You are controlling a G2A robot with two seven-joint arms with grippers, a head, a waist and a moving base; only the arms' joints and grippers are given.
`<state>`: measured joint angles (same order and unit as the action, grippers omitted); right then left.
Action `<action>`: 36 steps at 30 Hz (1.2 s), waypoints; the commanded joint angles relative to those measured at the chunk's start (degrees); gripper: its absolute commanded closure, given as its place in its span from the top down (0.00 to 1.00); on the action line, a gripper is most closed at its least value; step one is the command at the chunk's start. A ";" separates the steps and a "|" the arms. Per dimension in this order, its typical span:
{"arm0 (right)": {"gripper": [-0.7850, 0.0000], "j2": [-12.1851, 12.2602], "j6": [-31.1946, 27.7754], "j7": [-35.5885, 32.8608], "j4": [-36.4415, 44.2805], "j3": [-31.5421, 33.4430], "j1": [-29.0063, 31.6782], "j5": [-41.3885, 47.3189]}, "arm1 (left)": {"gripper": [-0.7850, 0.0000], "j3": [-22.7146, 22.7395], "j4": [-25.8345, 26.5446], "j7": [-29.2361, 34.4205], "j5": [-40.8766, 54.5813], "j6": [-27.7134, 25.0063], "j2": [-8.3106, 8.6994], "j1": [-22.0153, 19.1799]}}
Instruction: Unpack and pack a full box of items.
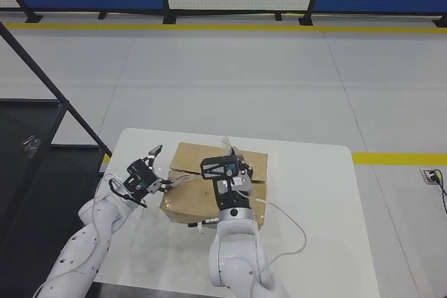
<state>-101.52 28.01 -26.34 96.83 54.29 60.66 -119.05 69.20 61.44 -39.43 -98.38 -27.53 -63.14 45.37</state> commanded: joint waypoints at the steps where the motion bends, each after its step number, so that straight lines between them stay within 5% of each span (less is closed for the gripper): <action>1: 0.00 -0.03 -0.09 -0.26 -0.02 0.82 0.18 -0.25 | 1.00 -0.40 0.17 0.27 -0.34 -0.57 -0.02 -0.35; 16: 0.00 -0.47 -2.48 4.84 4.59 1.51 2.57 2.07 | 1.00 2.01 -1.53 0.82 0.48 3.82 0.45 -0.43; 36: 0.00 -2.06 -1.74 5.36 4.68 -2.52 1.36 -3.96 | 1.00 2.79 -0.81 2.28 0.20 0.31 1.35 1.25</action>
<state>-103.52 26.23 -21.02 101.46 51.96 61.97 -122.54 72.10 60.76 -37.19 -98.27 -27.20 -61.77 46.72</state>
